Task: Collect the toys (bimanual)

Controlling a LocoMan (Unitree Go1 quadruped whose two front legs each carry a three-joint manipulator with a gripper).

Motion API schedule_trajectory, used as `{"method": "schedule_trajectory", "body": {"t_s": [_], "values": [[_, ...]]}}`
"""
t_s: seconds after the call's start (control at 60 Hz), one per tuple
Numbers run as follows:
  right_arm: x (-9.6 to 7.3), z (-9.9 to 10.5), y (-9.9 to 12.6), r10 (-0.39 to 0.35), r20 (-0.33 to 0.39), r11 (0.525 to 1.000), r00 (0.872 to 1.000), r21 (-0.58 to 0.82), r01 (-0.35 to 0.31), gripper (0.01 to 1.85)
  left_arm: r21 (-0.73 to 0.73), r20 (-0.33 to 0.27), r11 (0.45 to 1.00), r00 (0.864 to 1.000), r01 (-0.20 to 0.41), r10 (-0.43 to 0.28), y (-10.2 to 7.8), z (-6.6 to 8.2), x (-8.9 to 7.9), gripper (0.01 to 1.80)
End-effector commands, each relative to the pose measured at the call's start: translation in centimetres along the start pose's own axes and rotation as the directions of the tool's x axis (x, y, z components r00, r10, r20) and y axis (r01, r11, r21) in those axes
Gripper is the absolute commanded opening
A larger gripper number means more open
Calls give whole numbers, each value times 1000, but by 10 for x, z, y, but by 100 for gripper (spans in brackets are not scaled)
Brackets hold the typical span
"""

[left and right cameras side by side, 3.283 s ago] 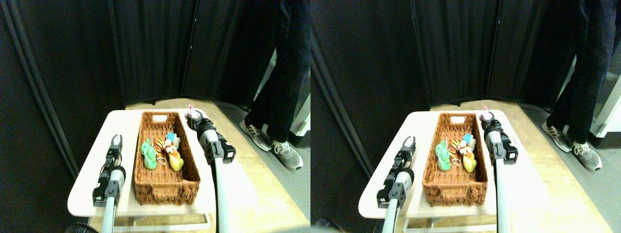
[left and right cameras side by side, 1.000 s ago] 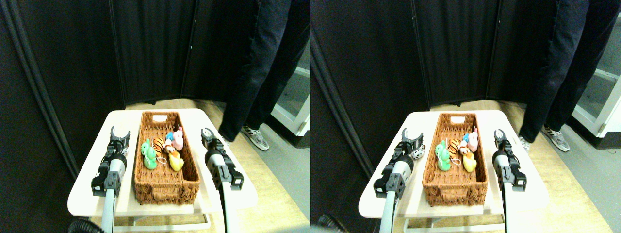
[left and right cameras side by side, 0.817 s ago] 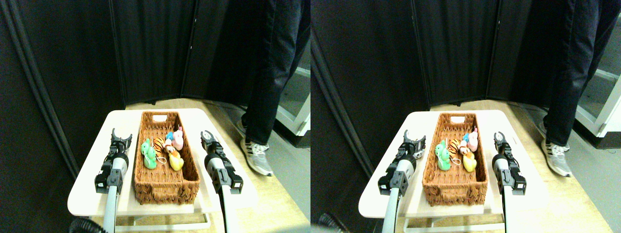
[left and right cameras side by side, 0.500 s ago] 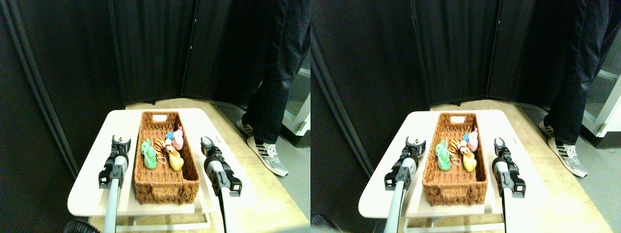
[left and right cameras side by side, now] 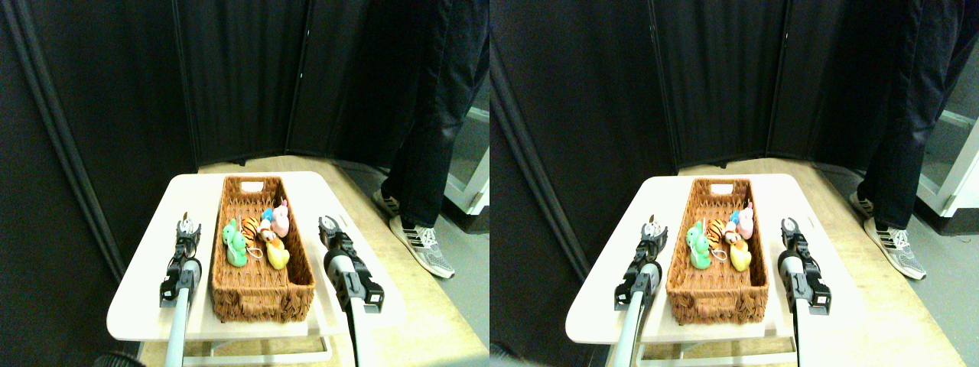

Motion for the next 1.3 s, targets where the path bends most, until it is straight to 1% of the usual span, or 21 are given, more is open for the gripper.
{"method": "schedule_trajectory", "body": {"t_s": [0.017,0.117,0.2,0.3,0.383,0.433,0.467,0.55,0.617,0.65,0.75,0.8,0.817,0.883,0.917,0.967,1.083,1.167,1.217,1.25,1.3], "values": [[2,-1,9,48,15,999,999,-11,-47,1,22,1,999,1000,-26,26,5,-9,-2,1],[3,-1,8,42,9,999,999,12,-42,1,71,4,997,1000,-9,9,-4,-12,-8,1],[4,-2,8,34,9,999,999,29,-35,1,72,7,997,1000,0,-1,-4,-7,-7,1],[4,-2,7,26,9,999,1000,35,-26,1,62,8,998,1000,20,-21,-15,-6,-12,1],[3,-3,8,17,11,999,1000,46,-18,1,80,-81,994,995,69,-63,-28,-2,-17,1],[3,-3,8,12,11,998,1000,54,-13,1,79,-77,994,995,71,-65,-37,-3,-23,1],[4,-3,7,16,9,998,1000,56,-16,1,92,-105,991,990,100,-90,-46,-3,-27,1],[6,-3,7,22,10,998,1000,52,-22,1,98,-121,989,988,109,-97,-61,-3,-36,1],[6,-3,5,23,12,999,1000,46,-24,1,84,-168,987,978,139,-123,-81,-7,-46,1],[6,-3,5,22,13,999,1000,45,-23,1,82,-172,987,977,139,-124,-83,-7,-48,1],[6,-2,5,11,23,999,1000,34,-12,1,54,-218,987,966,152,-137,-109,-17,-61,1],[6,-2,5,10,20,999,1000,40,-11,1,61,-240,985,960,162,-143,-115,-20,-63,1],[6,-2,5,8,22,999,1000,36,-8,1,51,-264,985,953,168,-149,-120,-23,-65,1],[6,-3,5,10,18,999,1000,33,-10,1,40,-278,985,948,170,-152,-127,-28,-68,1],[6,-3,6,17,15,999,1000,31,-17,1,35,-299,983,941,180,-162,-133,-32,-71,1],[6,-3,6,20,19,1000,1000,14,-21,1,24,-310,984,937,178,-162,-140,-37,-75,1],[7,-4,6,13,20,1000,1000,18,-13,1,-1,-345,983,923,181,-170,-152,-50,-81,1],[7,-4,5,13,22,1000,1000,15,-13,1,-13,-357,984,919,175,-168,-159,-58,-85,1],[6,-4,5,10,21,1000,1000,23,-11,1,-32,-380,985,909,171,-171,-163,-65,-88,1],[6,-4,5,12,24,1000,1000,13,-12,1,-41,-412,984,894,176,-177,-163,-71,-87,1],[5,-4,5,11,24,1000,1000,21,-12,1,-50,-409,986,897,162,-168,-162,-78,-87,1]]}}
